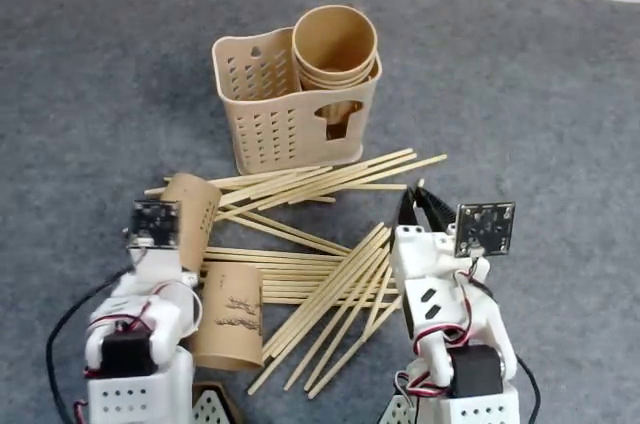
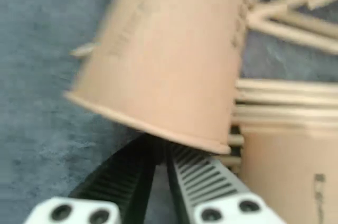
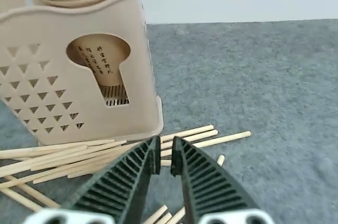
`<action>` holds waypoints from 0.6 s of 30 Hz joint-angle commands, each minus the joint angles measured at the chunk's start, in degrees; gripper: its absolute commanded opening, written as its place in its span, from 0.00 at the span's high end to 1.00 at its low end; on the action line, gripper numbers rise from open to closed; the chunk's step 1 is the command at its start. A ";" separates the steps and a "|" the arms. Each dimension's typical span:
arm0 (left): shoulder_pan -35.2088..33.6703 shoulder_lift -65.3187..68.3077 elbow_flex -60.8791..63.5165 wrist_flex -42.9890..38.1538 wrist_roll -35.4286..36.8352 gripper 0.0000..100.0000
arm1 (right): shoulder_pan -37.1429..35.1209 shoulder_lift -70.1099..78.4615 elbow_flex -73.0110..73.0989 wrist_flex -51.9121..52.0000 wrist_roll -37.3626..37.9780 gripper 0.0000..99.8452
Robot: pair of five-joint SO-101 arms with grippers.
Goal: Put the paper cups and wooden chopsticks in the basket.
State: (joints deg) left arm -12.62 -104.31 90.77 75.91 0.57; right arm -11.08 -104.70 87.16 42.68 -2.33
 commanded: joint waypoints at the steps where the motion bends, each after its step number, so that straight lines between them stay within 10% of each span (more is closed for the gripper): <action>1: -4.44 -0.40 -8.40 -0.35 -4.13 0.99 | 0.66 -0.57 -0.22 -2.33 -0.44 0.95; 5: -7.16 -0.40 -14.55 0.18 -17.58 0.99 | 0.66 -0.57 -0.22 -2.33 -0.44 0.95; 18: -7.08 1.80 -28.18 7.91 -26.90 0.99 | 0.66 -0.57 -0.31 -2.33 -0.44 0.95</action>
State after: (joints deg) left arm -19.47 -104.66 66.95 82.24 -22.99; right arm -10.90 -104.70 87.52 41.89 -2.33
